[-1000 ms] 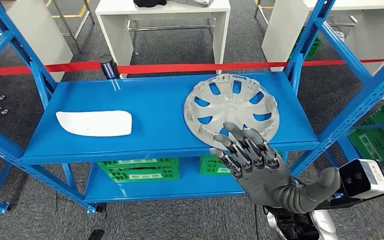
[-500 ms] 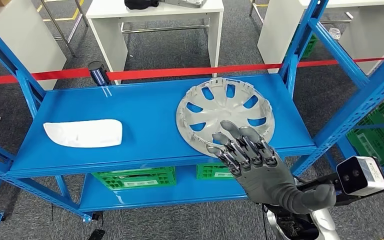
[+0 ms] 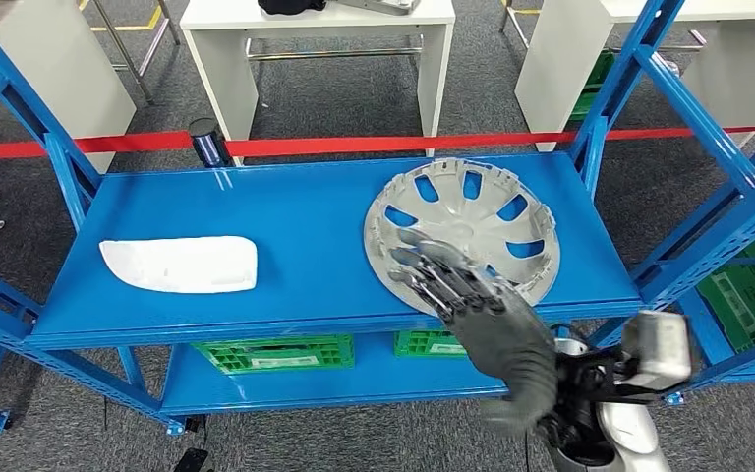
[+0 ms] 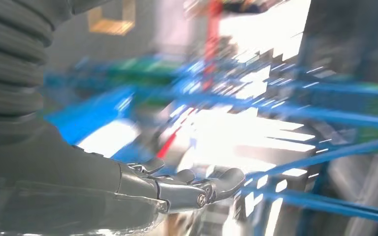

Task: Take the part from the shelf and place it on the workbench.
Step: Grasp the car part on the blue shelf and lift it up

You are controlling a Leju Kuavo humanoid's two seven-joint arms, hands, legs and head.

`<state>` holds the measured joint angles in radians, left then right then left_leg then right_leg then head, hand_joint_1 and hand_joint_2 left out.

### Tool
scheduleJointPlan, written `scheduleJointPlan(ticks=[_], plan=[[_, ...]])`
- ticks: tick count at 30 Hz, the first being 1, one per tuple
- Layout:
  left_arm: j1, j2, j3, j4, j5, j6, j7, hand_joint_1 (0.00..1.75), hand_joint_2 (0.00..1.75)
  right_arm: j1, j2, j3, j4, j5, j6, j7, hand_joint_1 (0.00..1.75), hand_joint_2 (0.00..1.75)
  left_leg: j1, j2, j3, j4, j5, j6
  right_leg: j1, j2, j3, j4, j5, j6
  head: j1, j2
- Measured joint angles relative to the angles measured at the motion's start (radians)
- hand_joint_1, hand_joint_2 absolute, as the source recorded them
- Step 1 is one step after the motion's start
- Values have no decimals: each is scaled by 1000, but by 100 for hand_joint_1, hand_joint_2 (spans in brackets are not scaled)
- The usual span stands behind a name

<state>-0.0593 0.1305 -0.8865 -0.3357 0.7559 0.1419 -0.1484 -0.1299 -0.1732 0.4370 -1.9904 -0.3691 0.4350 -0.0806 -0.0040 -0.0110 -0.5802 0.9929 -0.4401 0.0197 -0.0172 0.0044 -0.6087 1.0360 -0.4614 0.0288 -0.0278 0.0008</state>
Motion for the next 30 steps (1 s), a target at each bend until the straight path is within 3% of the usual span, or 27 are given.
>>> scheduleJointPlan(ticks=[2,5,6,8,10,11,12,14,15,16,20,22,24,25,26,28,30], plan=[[-4,-1,-6,0,0,-4,6,0,0,-28,-10,19,17,134,-45,3,0,175,-3,1,-3,7,-6,-8,5,0,13,-25,11,-19,0,0],[-11,-4,-12,0,-2,-6,17,0,0,-85,-29,61,56,306,-117,3,0,175,4,3,-12,30,-23,-22,0,1,18,-29,13,-36,-2,0],[-14,-6,-14,0,-3,-6,18,0,0,-105,-35,75,72,345,-136,3,0,175,6,4,-29,67,-43,-28,-3,1,20,-30,13,-40,-3,0],[-18,-9,-17,0,-4,-4,18,0,0,-132,-45,99,100,385,-156,2,0,175,12,5,-92,194,-101,-39,-4,1,23,-30,10,-44,-5,0],[-19,-12,-20,0,-5,-3,18,0,0,-142,-52,114,120,397,-162,1,0,175,17,5,-146,288,-125,-44,-3,0,23,-30,9,-46,-5,0],[-19,-14,-21,0,-6,-3,18,0,0,-147,-55,121,129,402,-164,1,0,175,18,5,-149,284,-109,-45,-3,1,24,-30,8,-46,-5,0],[-21,-15,-22,1,-8,-5,17,0,0,-153,-58,127,137,409,-167,0,0,175,18,5,-133,243,-77,-43,-3,1,25,-30,7,-46,-5,0],[-27,-18,-24,7,-11,-13,15,0,0,-177,-65,142,154,435,-175,4,0,175,16,5,-71,108,-9,-35,-2,4,28,-30,6,-44,-5,0],[-31,-19,-26,11,-13,-19,15,0,0,-193,-69,150,166,449,-178,10,0,175,13,6,-45,54,8,-29,0,5,28,-30,5,-42,-4,0],[-35,-21,-28,14,-15,-23,15,0,0,-211,-73,161,183,463,-180,19,0,175,9,7,-30,23,12,-24,1,6,26,-30,5,-38,-4,0],[-43,-28,-34,22,-23,-29,27,0,0,-289,-103,215,270,507,-179,53,0,175,8,8,-14,-5,14,-4,1,4,17,-21,-1,-19,-4,0],[-50,-33,-35,24,-27,-32,34,0,0,-325,-126,242,313,529,-179,63,0,175,11,8,-5,-18,21,7,0,3,-24,62,-38,-22,-2,0],[-56,-36,-37,26,-31,-36,40,0,0,-347,-149,270,354,559,-183,71,0,175,10,6,-4,-18,21,11,1,3,-96,201,-85,-26,-2,0],[-57,-38,-38,27,-33,-38,46,0,0,-354,-161,285,374,578,-190,75,0,175,10,5,-4,-18,20,12,0,3,-123,249,-96,-23,-2,0],[-58,-39,-38,27,-34,-40,53,0,0,-363,-173,300,391,596,-199,78,0,175,10,4,-4,-17,19,11,-1,2,-132,257,-90,-17,-2,0],[-58,-40,-38,27,-35,-44,71,0,0,-390,-194,329,422,626,-222,81,0,175,10,3,-4,-11,16,8,-5,1,-91,155,-40,3,-2,0],[-60,-41,-39,25,-35,-45,82,0,0,-419,-210,350,444,647,-245,84,0,175,7,3,-8,1,7,-2,-8,-2,-30,23,10,8,-2,0]])
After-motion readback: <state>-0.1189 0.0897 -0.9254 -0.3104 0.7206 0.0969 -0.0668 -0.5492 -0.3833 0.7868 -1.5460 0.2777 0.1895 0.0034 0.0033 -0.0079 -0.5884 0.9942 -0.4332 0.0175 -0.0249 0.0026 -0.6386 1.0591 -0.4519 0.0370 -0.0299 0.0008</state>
